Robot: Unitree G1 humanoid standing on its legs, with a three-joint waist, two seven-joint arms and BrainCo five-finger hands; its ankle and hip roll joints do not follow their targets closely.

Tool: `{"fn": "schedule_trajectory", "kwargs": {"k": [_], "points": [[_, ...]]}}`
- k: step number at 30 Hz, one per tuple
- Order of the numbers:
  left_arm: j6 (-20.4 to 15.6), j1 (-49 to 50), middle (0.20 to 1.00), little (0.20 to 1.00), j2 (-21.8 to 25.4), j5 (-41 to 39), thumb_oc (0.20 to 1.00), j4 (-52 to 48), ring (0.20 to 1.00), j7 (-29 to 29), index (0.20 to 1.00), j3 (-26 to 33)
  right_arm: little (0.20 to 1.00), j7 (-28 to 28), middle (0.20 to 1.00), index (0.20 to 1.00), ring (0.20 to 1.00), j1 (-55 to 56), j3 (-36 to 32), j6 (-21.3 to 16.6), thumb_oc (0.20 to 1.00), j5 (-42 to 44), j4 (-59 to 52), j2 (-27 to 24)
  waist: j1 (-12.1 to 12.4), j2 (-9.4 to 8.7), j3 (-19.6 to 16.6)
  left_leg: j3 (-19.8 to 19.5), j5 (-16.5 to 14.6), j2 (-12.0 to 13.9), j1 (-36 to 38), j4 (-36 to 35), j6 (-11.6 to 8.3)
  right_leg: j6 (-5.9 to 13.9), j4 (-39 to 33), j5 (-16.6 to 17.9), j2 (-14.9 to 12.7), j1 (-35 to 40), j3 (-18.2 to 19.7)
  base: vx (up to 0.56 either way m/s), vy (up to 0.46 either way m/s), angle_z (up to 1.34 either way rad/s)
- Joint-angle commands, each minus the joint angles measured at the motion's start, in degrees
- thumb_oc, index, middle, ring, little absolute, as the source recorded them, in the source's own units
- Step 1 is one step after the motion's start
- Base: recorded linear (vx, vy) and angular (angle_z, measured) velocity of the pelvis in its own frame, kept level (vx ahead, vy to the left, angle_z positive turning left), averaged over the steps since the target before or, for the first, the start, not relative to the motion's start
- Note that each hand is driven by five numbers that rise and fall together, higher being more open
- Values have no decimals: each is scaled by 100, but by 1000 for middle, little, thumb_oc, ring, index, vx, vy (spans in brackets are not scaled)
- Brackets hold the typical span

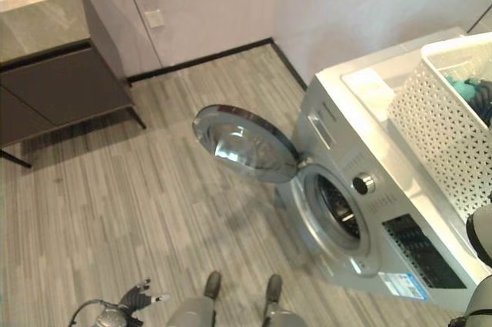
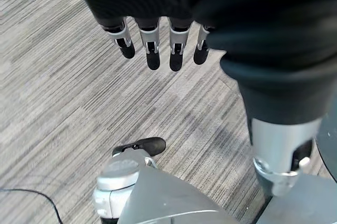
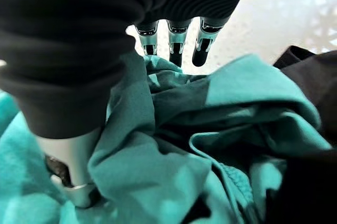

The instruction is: Grab the laundry basket,head to the washer,open it,put in the laundry and shut it.

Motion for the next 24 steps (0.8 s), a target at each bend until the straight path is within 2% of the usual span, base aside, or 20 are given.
{"fn": "schedule_trajectory", "kwargs": {"k": [1,2,6,9,14,15,24], "points": [[-26,66,1000,1000,209,-84,1000,5,1000,-34,1000,-137,1000,135,1000,1000,1000,26,452,144,1000,-137,194,17,124,-203,81,-116,67,346,-586,205,-76,580,777,-761,-755,-31,-414,-22,30,3],[-2,78,1000,1000,208,-88,1000,-6,1000,-73,1000,-206,200,225,200,200,200,68,337,225,200,3,328,-14,131,-169,89,-118,120,337,-591,101,-71,593,744,-717,-763,-75,-435,-19,24,3],[43,70,1000,1000,167,-57,1000,144,1000,-69,1000,-232,200,143,200,200,200,-11,161,288,200,37,578,-22,103,-158,39,-98,109,340,-520,30,-54,614,696,-693,-780,-51,-447,18,29,5],[67,18,1000,1000,135,-69,1000,171,1000,45,1000,-163,200,-470,200,200,200,-229,-286,269,200,234,701,-30,60,-184,-68,-65,52,342,-379,-29,-36,641,676,-692,-803,50,-465,38,32,2],[68,18,1000,1000,137,-69,1000,171,1000,45,1000,-164,200,-472,200,200,200,-225,-290,269,200,234,700,-31,61,-184,-65,-65,52,342,-375,-30,-36,642,675,-692,-803,54,-466,0,0,0],[48,3,1000,1000,110,-72,1000,117,1000,101,1000,-147,200,-728,200,200,200,-273,-431,228,200,326,655,-59,41,-201,-105,-68,18,342,-340,-30,-30,659,653,-681,-810,90,-482,0,0,0],[48,4,1000,1000,114,-72,1000,116,1000,101,1000,-148,200,-731,200,200,200,-262,-442,229,200,326,651,-59,42,-204,-100,-69,17,342,-333,-30,-30,659,650,-681,-810,100,-485,0,0,0]]}}
